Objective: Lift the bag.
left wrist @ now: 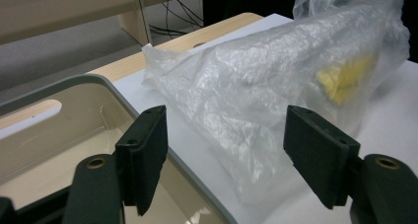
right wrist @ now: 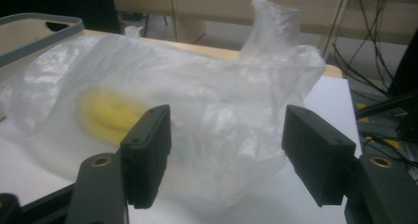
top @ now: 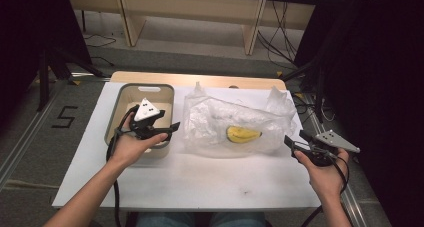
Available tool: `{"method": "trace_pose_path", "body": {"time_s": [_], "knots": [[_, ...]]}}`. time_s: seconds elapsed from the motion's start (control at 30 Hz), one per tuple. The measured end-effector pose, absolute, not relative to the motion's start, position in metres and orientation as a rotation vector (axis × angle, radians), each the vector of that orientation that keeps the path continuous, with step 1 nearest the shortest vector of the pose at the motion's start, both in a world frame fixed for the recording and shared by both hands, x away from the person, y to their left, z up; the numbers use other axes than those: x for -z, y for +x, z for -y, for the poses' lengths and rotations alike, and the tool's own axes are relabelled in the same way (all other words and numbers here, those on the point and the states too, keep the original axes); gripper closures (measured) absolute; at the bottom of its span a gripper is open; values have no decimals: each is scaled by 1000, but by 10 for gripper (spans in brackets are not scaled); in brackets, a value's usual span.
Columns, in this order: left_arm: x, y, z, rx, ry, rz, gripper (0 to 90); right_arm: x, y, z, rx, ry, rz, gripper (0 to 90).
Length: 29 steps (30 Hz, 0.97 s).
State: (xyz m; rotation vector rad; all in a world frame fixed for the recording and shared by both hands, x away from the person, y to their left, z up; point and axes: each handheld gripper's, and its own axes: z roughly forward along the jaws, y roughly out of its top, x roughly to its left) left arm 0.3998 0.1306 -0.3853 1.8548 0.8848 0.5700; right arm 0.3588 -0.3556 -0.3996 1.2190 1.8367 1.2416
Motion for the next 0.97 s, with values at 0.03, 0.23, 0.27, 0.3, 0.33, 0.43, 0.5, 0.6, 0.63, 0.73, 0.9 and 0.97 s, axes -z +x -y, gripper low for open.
{"method": "trace_pose_path", "body": {"time_s": [0.03, 0.23, 0.27, 0.3, 0.33, 0.43, 0.5, 0.6, 0.63, 0.73, 0.9, 0.97], "knots": [[387, 397, -133, -569, 1857, -879, 325, 401, 357, 355, -1245, 1214, -1844, 362], [401, 379, -145, -550, 1876, -842, 313, 409, 344, 355, -1260, 1202, -1892, 354], [404, 376, -147, -551, 1882, -835, 313, 411, 341, 355, -1261, 1200, -1898, 354], [407, 372, -148, -550, 1886, -832, 313, 412, 339, 355, -1262, 1200, -1907, 354], [410, 368, -148, -552, 1887, -825, 311, 414, 337, 355, -1267, 1201, -1907, 353], [416, 357, -151, -550, 1900, -802, 304, 418, 329, 354, -1279, 1203, -1904, 352], [419, 353, -153, -548, 1897, -796, 298, 422, 326, 354, -1282, 1202, -1914, 349], [422, 350, -155, -549, 1895, -791, 287, 425, 322, 354, -1289, 1206, -1910, 349], [423, 349, -156, -549, 1897, -789, 285, 426, 321, 354, -1287, 1207, -1915, 349], [425, 348, -156, -553, 1896, -794, 283, 427, 320, 355, -1293, 1210, -1909, 350], [427, 346, -153, -544, 1901, -788, 279, 430, 320, 356, -1290, 1215, -1909, 349], [428, 345, -151, -541, 1907, -782, 277, 431, 320, 357, -1287, 1218, -1913, 349]]}}
